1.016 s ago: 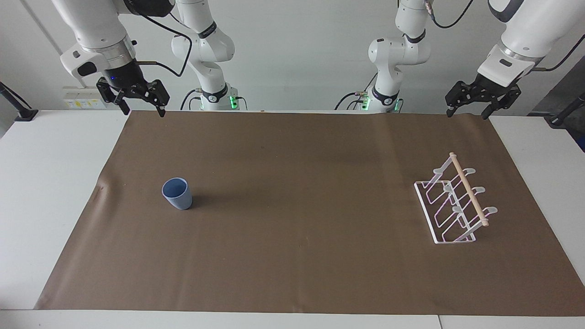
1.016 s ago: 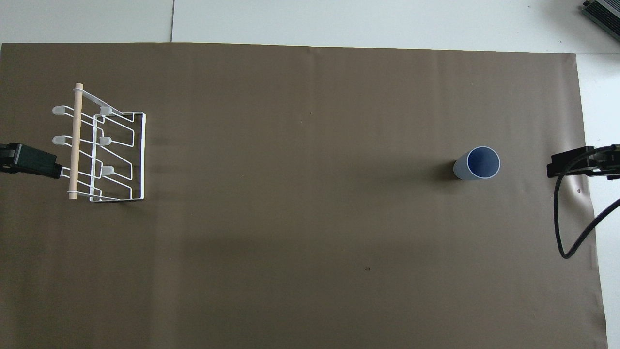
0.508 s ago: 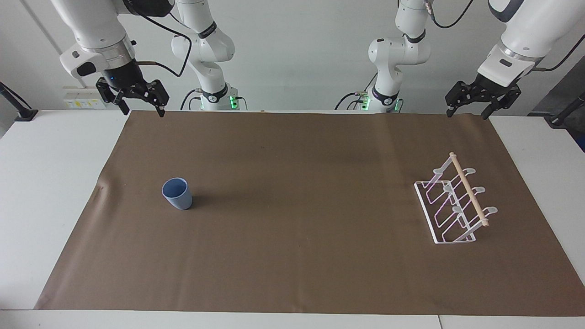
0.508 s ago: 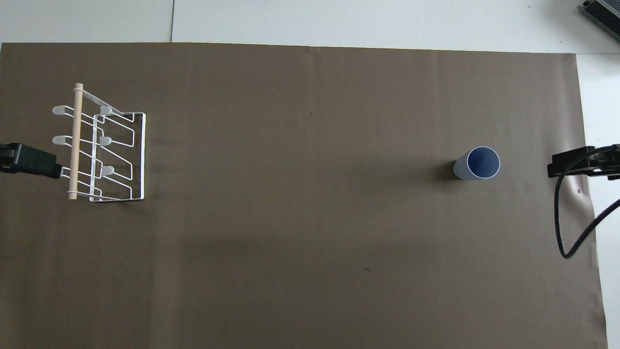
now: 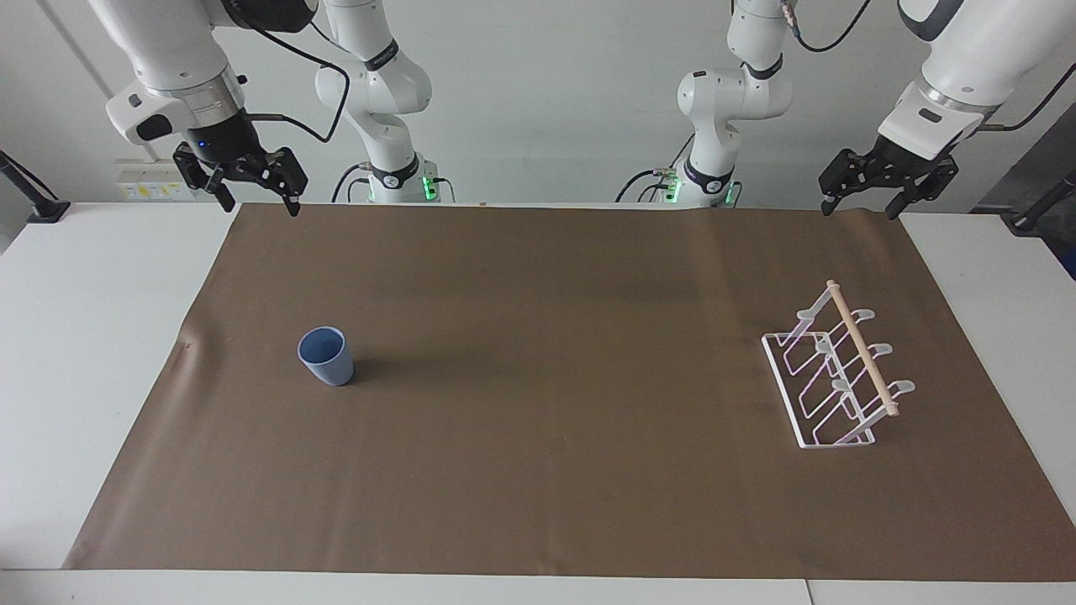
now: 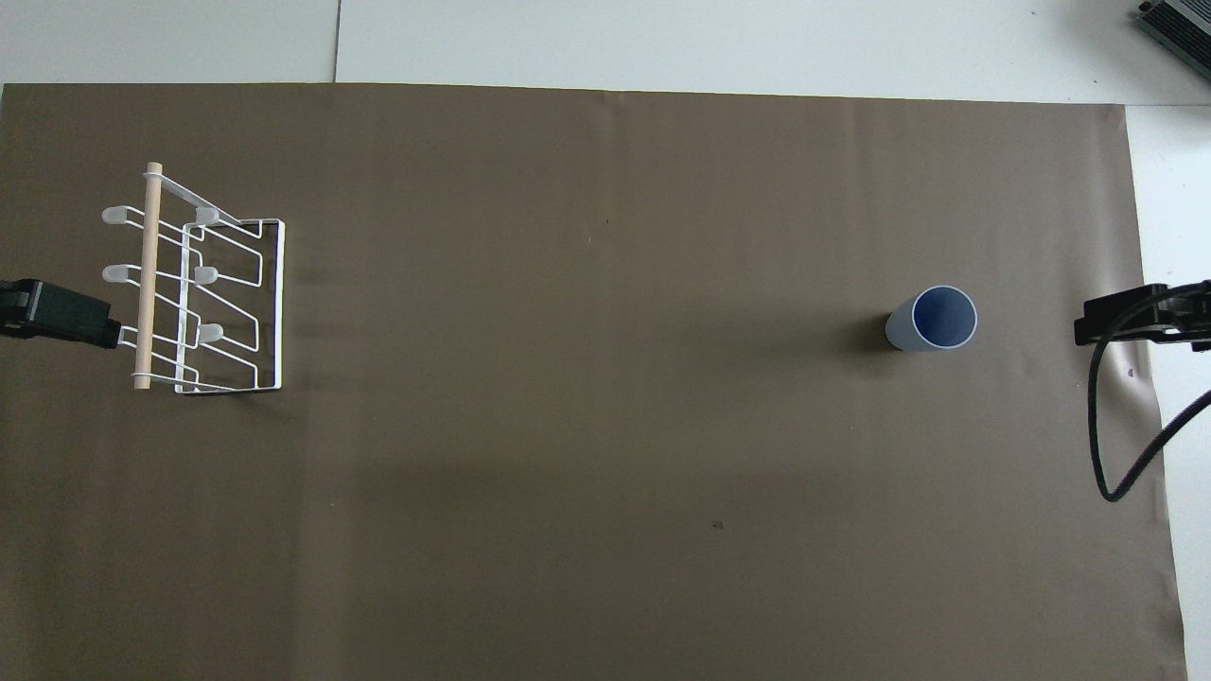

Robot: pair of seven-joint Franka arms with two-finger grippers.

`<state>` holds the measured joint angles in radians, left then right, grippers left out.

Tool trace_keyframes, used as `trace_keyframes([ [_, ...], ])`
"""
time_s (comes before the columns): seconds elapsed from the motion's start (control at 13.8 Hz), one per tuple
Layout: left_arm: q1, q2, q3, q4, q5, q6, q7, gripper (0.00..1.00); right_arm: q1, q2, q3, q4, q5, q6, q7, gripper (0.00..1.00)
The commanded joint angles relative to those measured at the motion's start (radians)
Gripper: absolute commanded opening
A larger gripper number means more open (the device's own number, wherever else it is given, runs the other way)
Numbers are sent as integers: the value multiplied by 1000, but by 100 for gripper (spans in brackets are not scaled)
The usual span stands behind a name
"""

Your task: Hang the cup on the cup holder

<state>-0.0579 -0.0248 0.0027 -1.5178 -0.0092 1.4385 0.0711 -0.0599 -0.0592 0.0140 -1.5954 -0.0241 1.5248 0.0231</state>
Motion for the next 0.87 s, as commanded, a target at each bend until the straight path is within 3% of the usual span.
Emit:
trace_keyframes([
  [0.0,4,-30,-1,-36,17,13,6,100,-3,-22,8,-29,-7,15,12,100],
  [0.29,4,-30,-1,-36,17,13,6,100,-17,-34,4,-79,-7,50,-6,100],
  [0.8,4,-30,-1,-36,17,13,6,100,-49,-22,4,-331,-5,397,-109,100],
])
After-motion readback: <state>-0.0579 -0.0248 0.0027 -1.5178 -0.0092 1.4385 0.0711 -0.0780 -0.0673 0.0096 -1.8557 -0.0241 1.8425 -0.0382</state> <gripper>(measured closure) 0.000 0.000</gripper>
